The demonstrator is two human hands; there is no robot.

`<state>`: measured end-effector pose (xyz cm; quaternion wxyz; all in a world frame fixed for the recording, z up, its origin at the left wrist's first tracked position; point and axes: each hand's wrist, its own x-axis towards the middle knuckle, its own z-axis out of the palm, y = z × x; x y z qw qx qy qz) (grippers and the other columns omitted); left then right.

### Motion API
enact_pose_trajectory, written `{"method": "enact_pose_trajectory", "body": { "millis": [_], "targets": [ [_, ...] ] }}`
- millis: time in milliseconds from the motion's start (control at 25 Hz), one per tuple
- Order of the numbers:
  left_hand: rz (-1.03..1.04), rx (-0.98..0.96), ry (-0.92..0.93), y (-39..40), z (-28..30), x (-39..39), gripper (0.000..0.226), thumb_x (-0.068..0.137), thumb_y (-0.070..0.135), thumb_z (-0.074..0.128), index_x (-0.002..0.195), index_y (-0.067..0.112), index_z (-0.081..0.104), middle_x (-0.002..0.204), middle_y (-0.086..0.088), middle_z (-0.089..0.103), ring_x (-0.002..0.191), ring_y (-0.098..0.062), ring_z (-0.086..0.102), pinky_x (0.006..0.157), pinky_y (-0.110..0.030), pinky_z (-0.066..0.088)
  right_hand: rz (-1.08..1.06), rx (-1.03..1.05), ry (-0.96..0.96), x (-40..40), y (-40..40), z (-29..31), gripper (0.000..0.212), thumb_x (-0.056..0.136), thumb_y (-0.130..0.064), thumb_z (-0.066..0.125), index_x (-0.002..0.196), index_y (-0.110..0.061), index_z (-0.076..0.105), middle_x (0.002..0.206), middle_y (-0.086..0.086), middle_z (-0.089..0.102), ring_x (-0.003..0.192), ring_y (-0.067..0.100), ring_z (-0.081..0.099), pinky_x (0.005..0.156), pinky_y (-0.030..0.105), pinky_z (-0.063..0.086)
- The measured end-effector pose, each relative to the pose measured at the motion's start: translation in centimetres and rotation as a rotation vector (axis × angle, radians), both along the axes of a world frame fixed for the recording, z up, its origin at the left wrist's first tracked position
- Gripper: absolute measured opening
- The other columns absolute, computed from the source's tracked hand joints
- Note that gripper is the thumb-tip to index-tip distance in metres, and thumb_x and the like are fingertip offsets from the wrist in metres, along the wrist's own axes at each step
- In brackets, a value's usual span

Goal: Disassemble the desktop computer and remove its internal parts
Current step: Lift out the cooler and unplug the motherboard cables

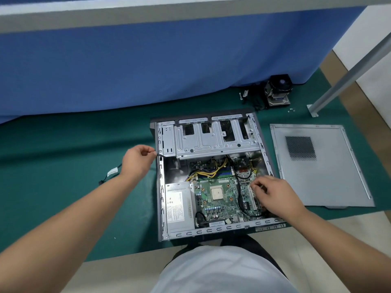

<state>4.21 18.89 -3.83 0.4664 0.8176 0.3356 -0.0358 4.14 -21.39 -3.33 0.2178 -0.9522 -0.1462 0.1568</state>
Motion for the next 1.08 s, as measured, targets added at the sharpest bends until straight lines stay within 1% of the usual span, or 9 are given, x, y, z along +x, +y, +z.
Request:
{"method": "enact_pose_trajectory", "body": {
  "millis": [160, 240, 360, 480, 600, 800, 880, 1000, 1080],
  "targets": [
    [-0.167, 0.413, -0.177, -1.9, -0.4, -0.4, 0.022, 0.096, 0.021, 0.067, 0.118, 0.018, 0.067, 0.106, -0.004, 0.057, 0.092, -0.020, 0.055, 0.082, -0.035, 0.046, -0.044, -0.114, -0.002, -0.4, 1.3, -0.7, 0.016, 0.100, -0.026, 0.058, 0.107, -0.020, 0.072, 0.106, -0.002, 0.069, 0.077, 0.008, 0.057, 0.072, 0.027, 0.047],
    [-0.352, 0.539, -0.295, -4.0, -1.4, -1.3, 0.030, 0.099, 0.027, 0.063, 0.128, 0.019, 0.066, 0.128, -0.007, 0.058, 0.117, -0.027, 0.054, 0.100, -0.044, 0.044, -0.031, -0.075, 0.075, -0.2, 2.5, -1.3, 0.021, 0.100, -0.029, 0.058, 0.115, -0.021, 0.070, 0.115, -0.002, 0.065, 0.079, 0.004, 0.058, 0.081, 0.029, 0.049],
    [-0.633, 0.694, -0.159, -6.6, -2.9, -2.5, 0.050, 0.104, 0.044, 0.046, 0.152, 0.031, 0.046, 0.163, 0.002, 0.038, 0.152, -0.021, 0.030, 0.124, -0.046, 0.022, 0.062, -0.075, 0.183, 0.8, 4.8, -2.5, 0.038, 0.102, -0.030, 0.056, 0.138, -0.017, 0.060, 0.139, 0.000, 0.055, 0.106, 0.014, 0.062, 0.103, 0.031, 0.044],
    [-0.640, 0.828, -0.099, -7.0, -3.9, -2.3, 0.054, 0.106, 0.050, 0.033, 0.157, 0.033, 0.037, 0.167, 0.005, 0.031, 0.157, -0.019, 0.019, 0.127, -0.044, 0.013, 0.124, -0.098, 0.152, 2.7, 7.4, -4.0, 0.055, 0.102, -0.024, 0.054, 0.155, -0.015, 0.041, 0.157, 0.001, 0.037, 0.138, 0.021, 0.045, 0.117, 0.035, 0.036],
    [-0.618, 0.880, -0.121, -7.1, -4.6, -2.2, 0.054, 0.104, 0.047, 0.033, 0.155, 0.031, 0.040, 0.165, 0.004, 0.036, 0.155, -0.021, 0.023, 0.126, -0.045, 0.016, 0.189, -0.210, 0.092, 4.5, 9.1, -5.9, 0.060, 0.100, -0.018, 0.051, 0.157, -0.012, 0.033, 0.158, 0.007, 0.036, 0.144, 0.026, 0.036, 0.118, 0.041, 0.035],
    [-0.580, 0.911, -0.150, -7.6, -4.8, -2.3, 0.053, 0.102, 0.044, 0.036, 0.153, 0.033, 0.043, 0.163, 0.006, 0.040, 0.154, -0.019, 0.027, 0.125, -0.043, 0.017, 0.278, -0.424, -0.027, 3.6, 8.5, -9.2, 0.067, 0.085, -0.004, 0.054, 0.150, -0.011, 0.044, 0.151, 0.005, 0.043, 0.138, 0.027, 0.039, 0.118, 0.041, 0.032],
    [-0.570, 0.910, -0.162, -7.6, -4.7, -2.2, 0.053, 0.101, 0.043, 0.037, 0.152, 0.034, 0.044, 0.162, 0.007, 0.041, 0.154, -0.017, 0.027, 0.125, -0.041, 0.016, 0.288, -0.429, -0.082, 3.9, 8.2, -9.8, 0.055, 0.090, -0.007, 0.054, 0.145, -0.012, 0.052, 0.148, 0.005, 0.045, 0.134, 0.028, 0.042, 0.113, 0.043, 0.038],
    [-0.552, 0.913, -0.164, -7.5, -4.9, -2.1, 0.054, 0.098, 0.042, 0.037, 0.151, 0.036, 0.044, 0.162, 0.009, 0.040, 0.154, -0.015, 0.026, 0.125, -0.041, 0.016, 0.218, -0.356, -0.159, 5.5, 8.7, -10.4, 0.020, 0.098, -0.014, 0.057, 0.112, -0.012, 0.071, 0.118, 0.009, 0.056, 0.106, 0.031, 0.053, 0.095, 0.041, 0.048],
    [-0.552, 0.929, -0.173, -7.4, -5.2, -1.8, 0.055, 0.097, 0.044, 0.037, 0.151, 0.037, 0.043, 0.162, 0.010, 0.040, 0.154, -0.014, 0.026, 0.125, -0.042, 0.016, 0.095, -0.269, -0.137, 6.9, 9.2, -10.7, 0.018, 0.100, -0.020, 0.056, 0.090, -0.012, 0.069, 0.093, 0.009, 0.057, 0.088, 0.032, 0.056, 0.080, 0.037, 0.049]
  ]
}}
